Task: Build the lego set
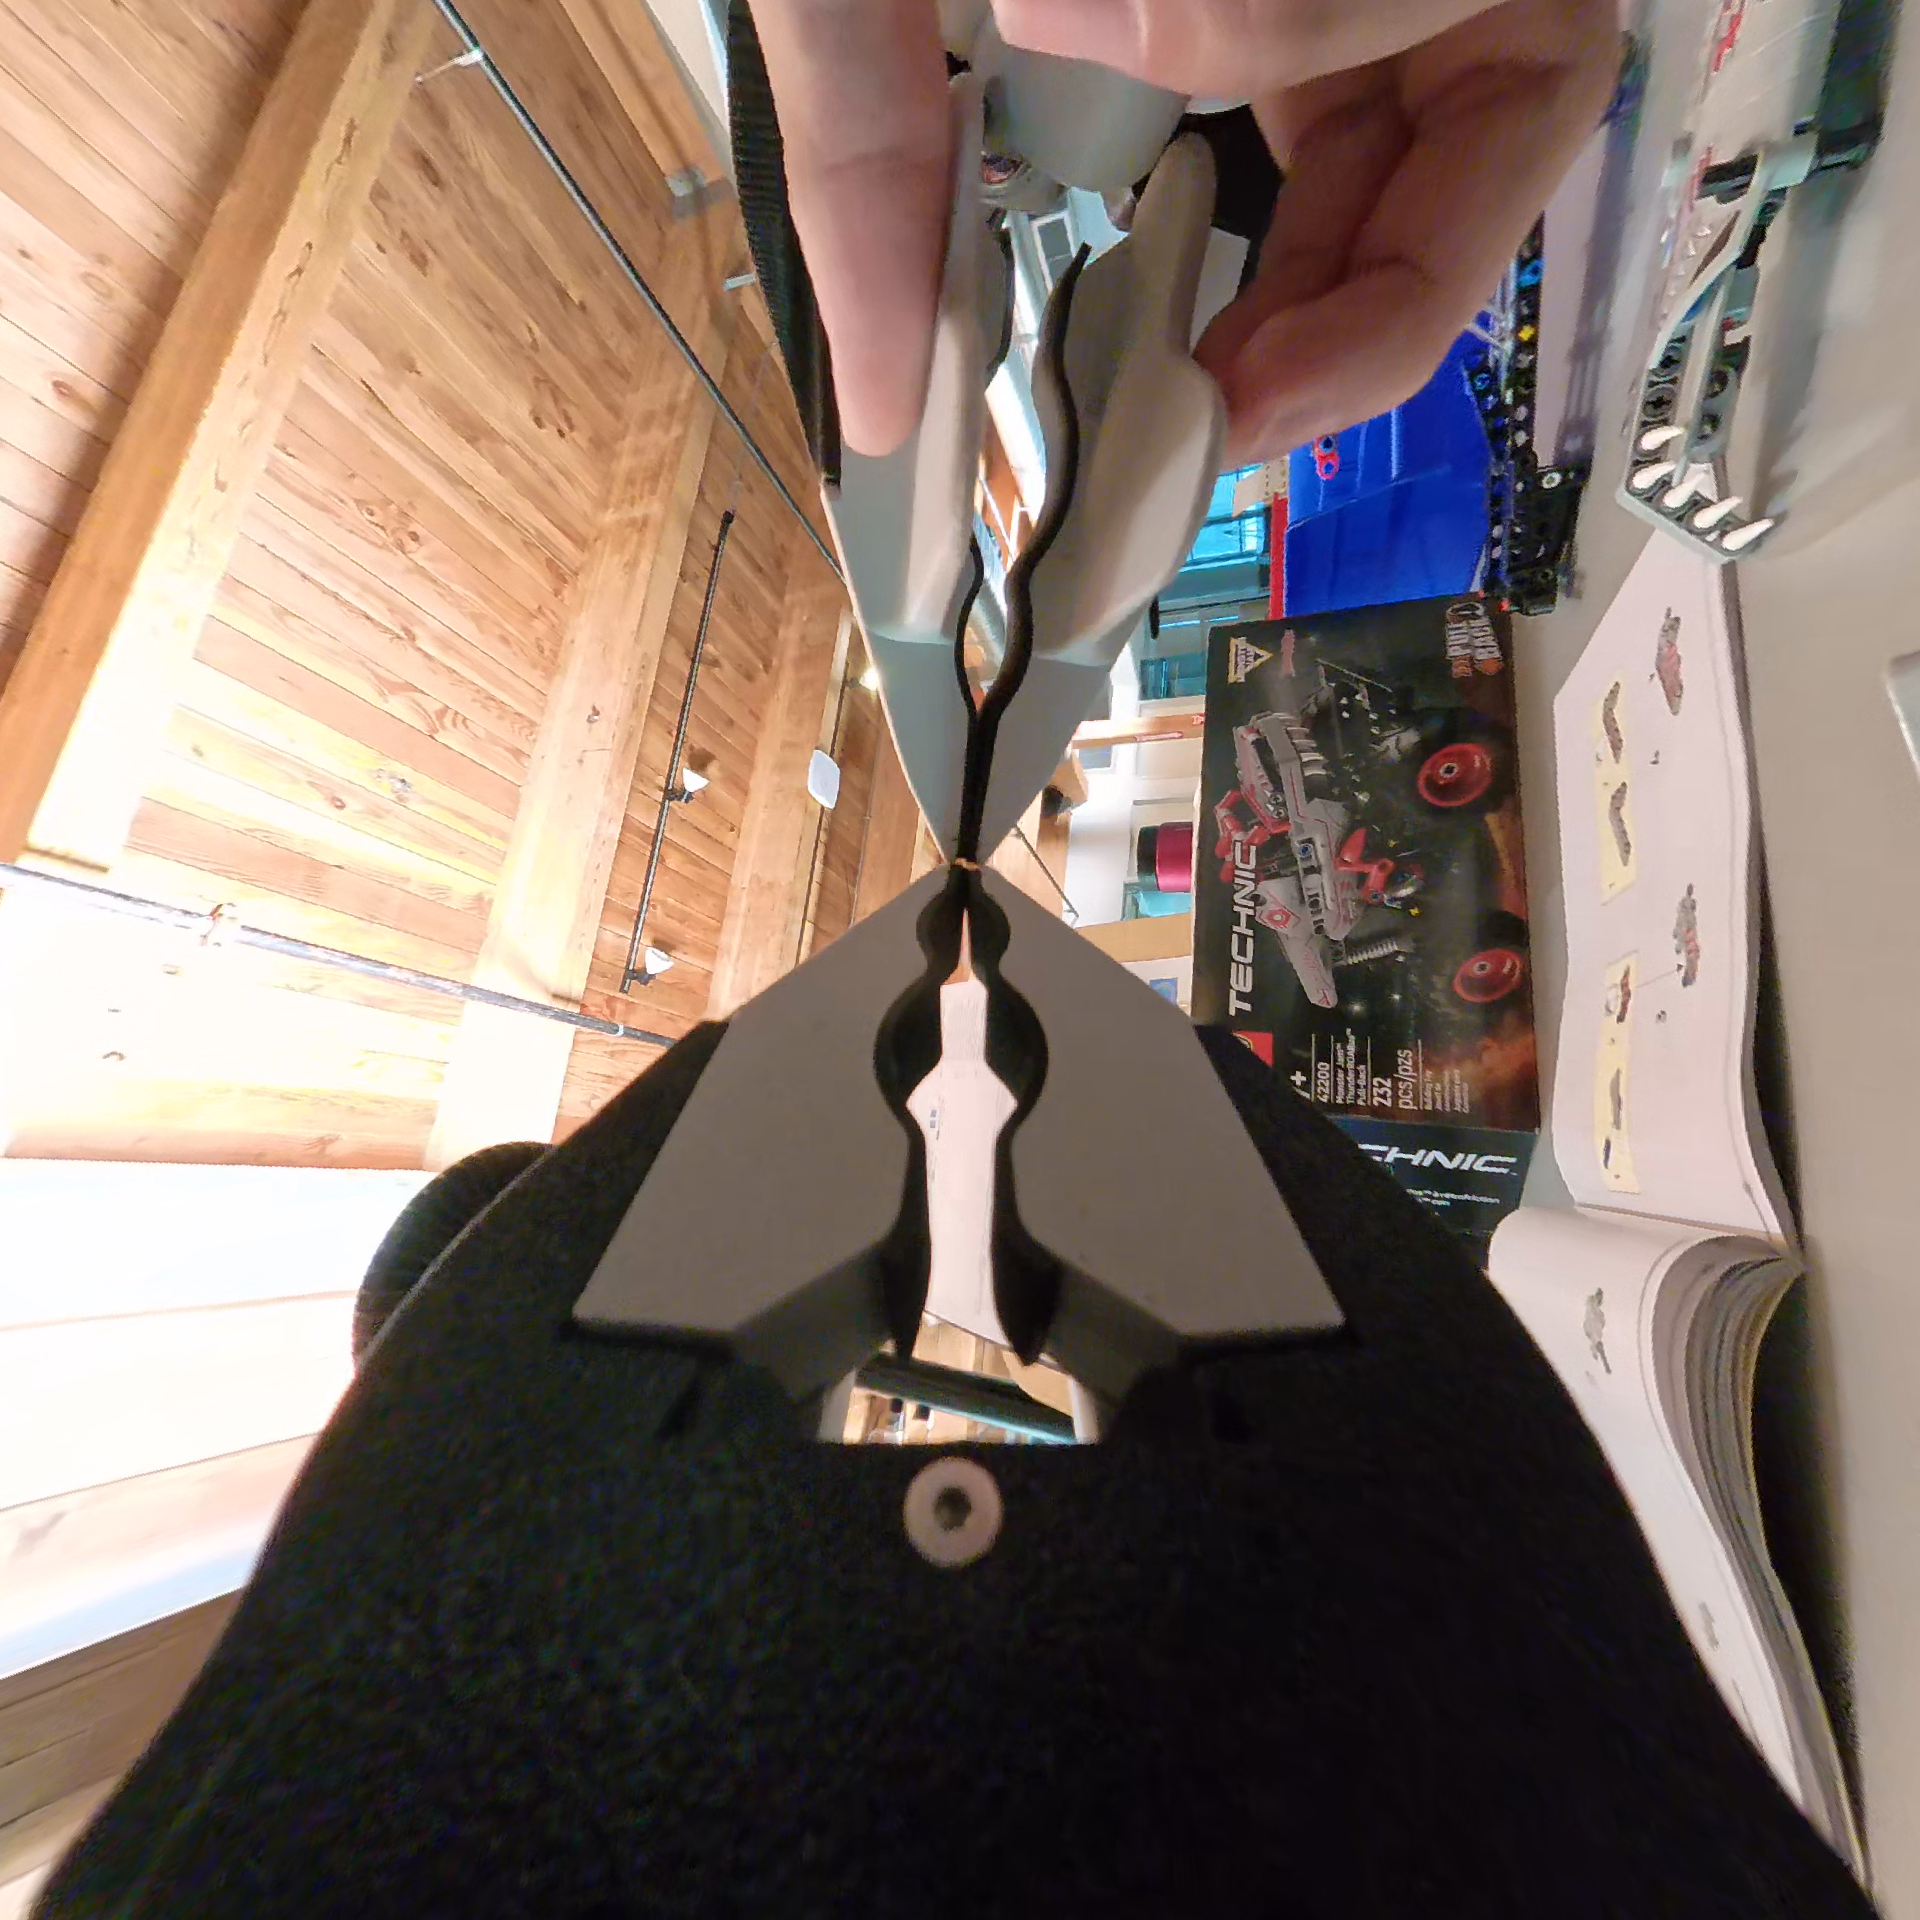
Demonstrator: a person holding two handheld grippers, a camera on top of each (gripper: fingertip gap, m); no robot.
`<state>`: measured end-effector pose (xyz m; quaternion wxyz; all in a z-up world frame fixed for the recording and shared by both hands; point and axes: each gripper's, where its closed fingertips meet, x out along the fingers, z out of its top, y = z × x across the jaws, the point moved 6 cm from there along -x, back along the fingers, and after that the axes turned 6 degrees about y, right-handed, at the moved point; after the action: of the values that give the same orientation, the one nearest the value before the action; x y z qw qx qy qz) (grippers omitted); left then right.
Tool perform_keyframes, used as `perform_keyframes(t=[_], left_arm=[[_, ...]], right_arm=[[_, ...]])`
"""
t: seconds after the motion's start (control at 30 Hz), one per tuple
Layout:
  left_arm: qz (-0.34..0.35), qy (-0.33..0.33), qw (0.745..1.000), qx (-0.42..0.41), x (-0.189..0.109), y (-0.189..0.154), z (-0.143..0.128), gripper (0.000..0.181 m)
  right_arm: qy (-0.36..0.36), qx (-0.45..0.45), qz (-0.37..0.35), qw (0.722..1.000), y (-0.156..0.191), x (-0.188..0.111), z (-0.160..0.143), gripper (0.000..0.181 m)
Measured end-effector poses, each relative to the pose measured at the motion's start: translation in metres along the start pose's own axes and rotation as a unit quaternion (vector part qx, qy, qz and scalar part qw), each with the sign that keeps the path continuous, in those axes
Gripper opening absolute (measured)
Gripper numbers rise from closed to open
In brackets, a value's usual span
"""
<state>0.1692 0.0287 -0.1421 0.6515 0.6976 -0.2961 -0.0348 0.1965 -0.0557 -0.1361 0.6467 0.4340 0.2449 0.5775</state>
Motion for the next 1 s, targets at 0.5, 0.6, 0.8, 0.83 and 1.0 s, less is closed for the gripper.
perform_keyframes(t=[0.5,0.6,0.8,0.83,1.0], left_arm=[[0.002,-0.011,1.0,0.012,-0.001,0.0,0.001,0.0],[-0.001,-0.008,1.0,0.005,-0.001,0.0,-0.002,0.0],[0.015,-0.013,1.0,0.015,-0.002,0.004,-0.003,0.0],[0.017,-0.016,0.999,0.022,-0.002,0.003,-0.002,0.0],[0.017,-0.021,0.999,0.042,-0.003,0.0,-0.002,0.0]], right_arm=[[0.009,-0.044,-0.005,0.999,0.002,-0.001,0.001,0.0],[0.009,-0.055,0.0,0.998,0.002,-0.001,0.002,0.0],[-0.009,-0.012,-0.005,1.0,-0.008,-0.004,0.003,0.0],[-0.014,0.005,0.006,1.0,-0.008,-0.005,0.003,0.0],[-0.007,0.043,0.041,0.998,-0.005,-0.001,-0.002,0.016]])
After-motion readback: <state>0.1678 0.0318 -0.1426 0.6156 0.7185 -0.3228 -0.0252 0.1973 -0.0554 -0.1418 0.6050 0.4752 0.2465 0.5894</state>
